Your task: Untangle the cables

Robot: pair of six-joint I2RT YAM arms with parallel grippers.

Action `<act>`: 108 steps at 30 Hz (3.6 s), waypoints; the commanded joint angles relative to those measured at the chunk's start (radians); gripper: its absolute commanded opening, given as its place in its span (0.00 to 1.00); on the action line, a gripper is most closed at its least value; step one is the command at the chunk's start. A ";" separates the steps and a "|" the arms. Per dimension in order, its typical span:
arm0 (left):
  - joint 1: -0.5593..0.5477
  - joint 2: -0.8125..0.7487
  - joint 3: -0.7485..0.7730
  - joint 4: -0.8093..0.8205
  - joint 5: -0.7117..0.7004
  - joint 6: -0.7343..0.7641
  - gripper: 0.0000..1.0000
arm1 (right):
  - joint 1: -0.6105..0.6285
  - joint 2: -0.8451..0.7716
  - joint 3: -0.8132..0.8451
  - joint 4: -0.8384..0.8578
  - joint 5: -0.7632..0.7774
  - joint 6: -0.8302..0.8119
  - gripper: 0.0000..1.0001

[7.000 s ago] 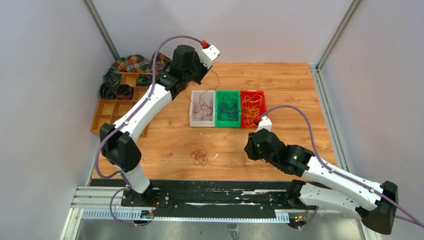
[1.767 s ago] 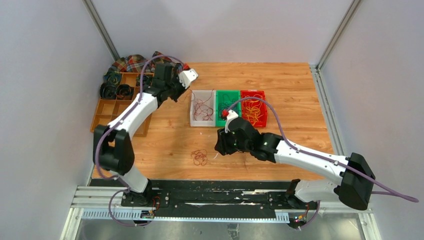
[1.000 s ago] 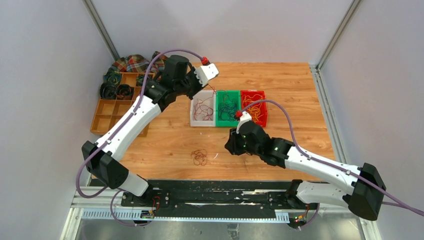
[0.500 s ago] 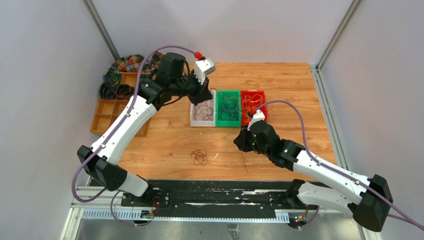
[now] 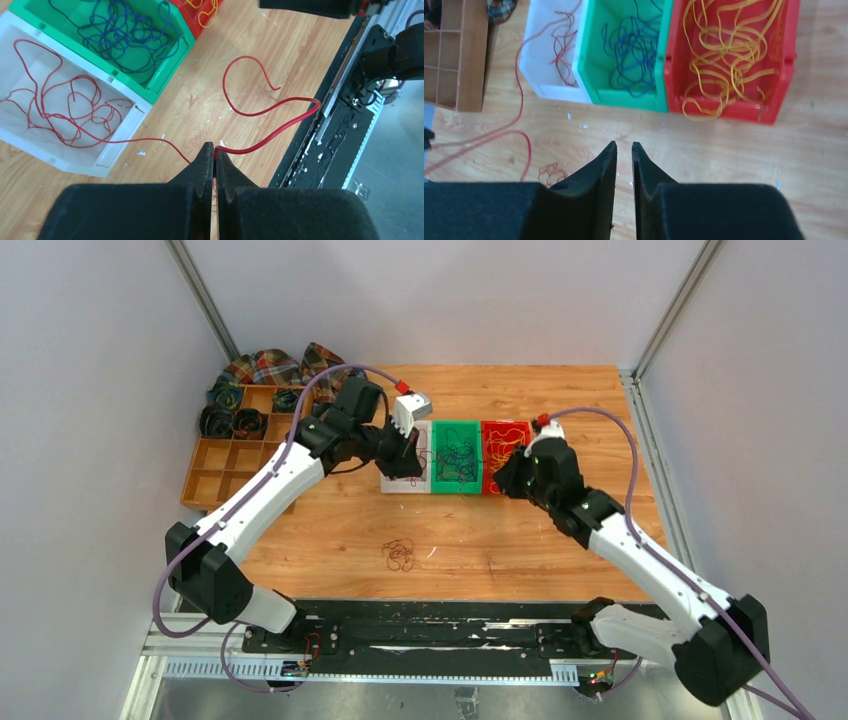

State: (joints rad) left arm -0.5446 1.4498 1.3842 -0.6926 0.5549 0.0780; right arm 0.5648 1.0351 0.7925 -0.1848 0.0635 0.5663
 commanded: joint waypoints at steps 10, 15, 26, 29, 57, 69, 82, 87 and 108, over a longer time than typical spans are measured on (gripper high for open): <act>0.146 0.198 0.080 0.238 -0.267 0.041 0.01 | -0.032 0.252 0.264 0.166 -0.106 -0.049 0.13; 0.156 0.312 0.090 0.359 -0.259 -0.006 0.01 | -0.032 0.164 0.183 0.193 -0.071 -0.056 0.12; 0.158 0.399 0.041 0.515 -0.484 0.038 0.00 | -0.032 0.053 0.079 0.197 -0.056 -0.056 0.09; 0.158 0.384 -0.035 0.570 -0.521 0.073 0.01 | -0.033 0.053 0.062 0.193 -0.062 -0.049 0.08; 0.168 0.269 0.081 0.345 -0.204 0.192 0.81 | -0.032 0.015 0.038 0.135 -0.054 -0.066 0.08; 0.182 0.594 0.511 -0.026 -0.037 0.536 0.79 | -0.032 0.001 0.025 0.119 -0.067 -0.077 0.07; 0.301 0.707 0.531 0.179 -0.075 0.148 0.64 | -0.034 0.010 0.001 0.132 -0.088 -0.061 0.06; 0.308 0.745 0.552 0.194 -0.032 0.078 0.58 | -0.034 0.002 -0.001 0.133 -0.082 -0.064 0.06; 0.329 0.797 0.575 0.192 0.051 0.010 0.24 | -0.034 -0.021 -0.027 0.116 -0.062 -0.068 0.02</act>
State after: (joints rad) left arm -0.2256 2.2547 1.9358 -0.5266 0.5911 0.1040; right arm 0.5404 1.0321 0.7765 -0.0620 -0.0082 0.5034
